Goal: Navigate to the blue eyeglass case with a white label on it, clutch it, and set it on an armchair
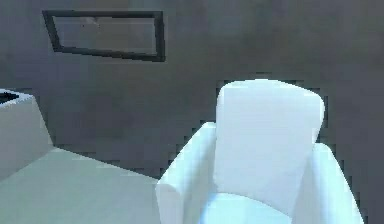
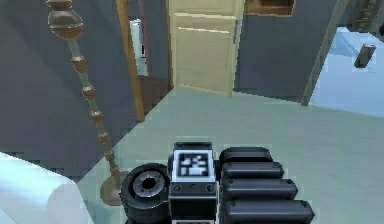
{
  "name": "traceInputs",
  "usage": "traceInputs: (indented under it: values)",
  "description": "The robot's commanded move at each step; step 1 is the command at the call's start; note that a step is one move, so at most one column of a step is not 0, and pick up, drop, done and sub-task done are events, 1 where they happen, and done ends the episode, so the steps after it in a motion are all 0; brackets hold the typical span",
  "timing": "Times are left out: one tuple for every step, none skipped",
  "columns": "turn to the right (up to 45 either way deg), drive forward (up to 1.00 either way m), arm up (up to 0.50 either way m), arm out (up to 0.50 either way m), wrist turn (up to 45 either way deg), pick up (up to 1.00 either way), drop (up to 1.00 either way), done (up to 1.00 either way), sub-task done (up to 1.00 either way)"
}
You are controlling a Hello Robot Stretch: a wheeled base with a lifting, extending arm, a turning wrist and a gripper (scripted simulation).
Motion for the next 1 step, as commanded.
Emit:
traceInputs:
  values:
    - [45.0, 0.00, 0.00, 0.00, 0.0, 0.00, 0.00, 0.00, 0.00]
